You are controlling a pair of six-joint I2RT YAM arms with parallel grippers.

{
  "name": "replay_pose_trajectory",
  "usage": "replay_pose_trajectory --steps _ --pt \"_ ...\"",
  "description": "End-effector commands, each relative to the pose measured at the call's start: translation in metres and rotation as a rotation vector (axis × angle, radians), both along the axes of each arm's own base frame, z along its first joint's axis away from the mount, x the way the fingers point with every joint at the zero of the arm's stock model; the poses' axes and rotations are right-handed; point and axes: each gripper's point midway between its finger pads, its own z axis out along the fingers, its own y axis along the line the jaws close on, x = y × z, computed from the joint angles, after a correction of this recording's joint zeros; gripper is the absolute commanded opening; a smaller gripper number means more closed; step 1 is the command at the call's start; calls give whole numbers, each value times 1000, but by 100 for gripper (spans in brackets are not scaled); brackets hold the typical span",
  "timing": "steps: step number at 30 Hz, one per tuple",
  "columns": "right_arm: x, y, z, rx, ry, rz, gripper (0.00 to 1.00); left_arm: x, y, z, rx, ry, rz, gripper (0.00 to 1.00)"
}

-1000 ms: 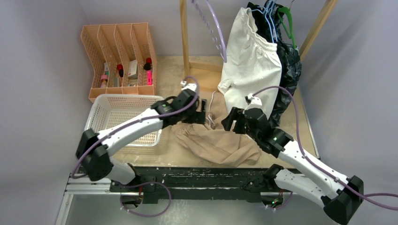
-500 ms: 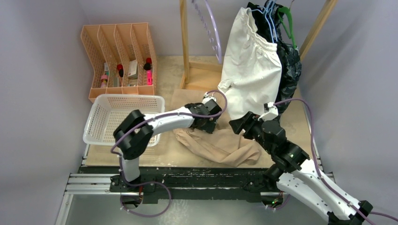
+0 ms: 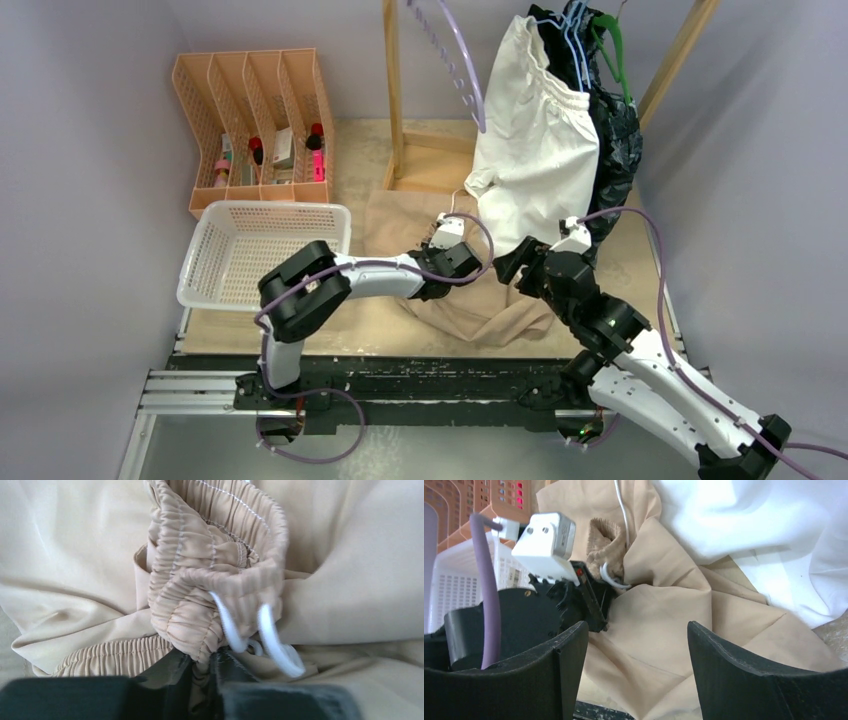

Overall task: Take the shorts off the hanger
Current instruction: Pick up the shorts at the center of the board.

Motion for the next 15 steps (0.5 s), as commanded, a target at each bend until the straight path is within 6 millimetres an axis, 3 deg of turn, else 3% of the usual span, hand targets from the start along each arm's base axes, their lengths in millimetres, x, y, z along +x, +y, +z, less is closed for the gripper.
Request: replay_pose_trajectory --steps 1,4,10,12,15 --pt "9 -4 27 57 -68 -62 74 -49 59 -50 130 178 59 0" --pt "10 2 29 75 -73 -39 74 -37 58 2 104 88 55 0" --pt "13 14 30 100 -75 -7 74 -15 66 129 -60 -159 91 0" --pt "15 19 31 112 -77 9 74 -16 67 161 -146 -211 87 0" --pt "17 25 33 119 -83 26 74 -19 68 189 -231 -242 82 0"
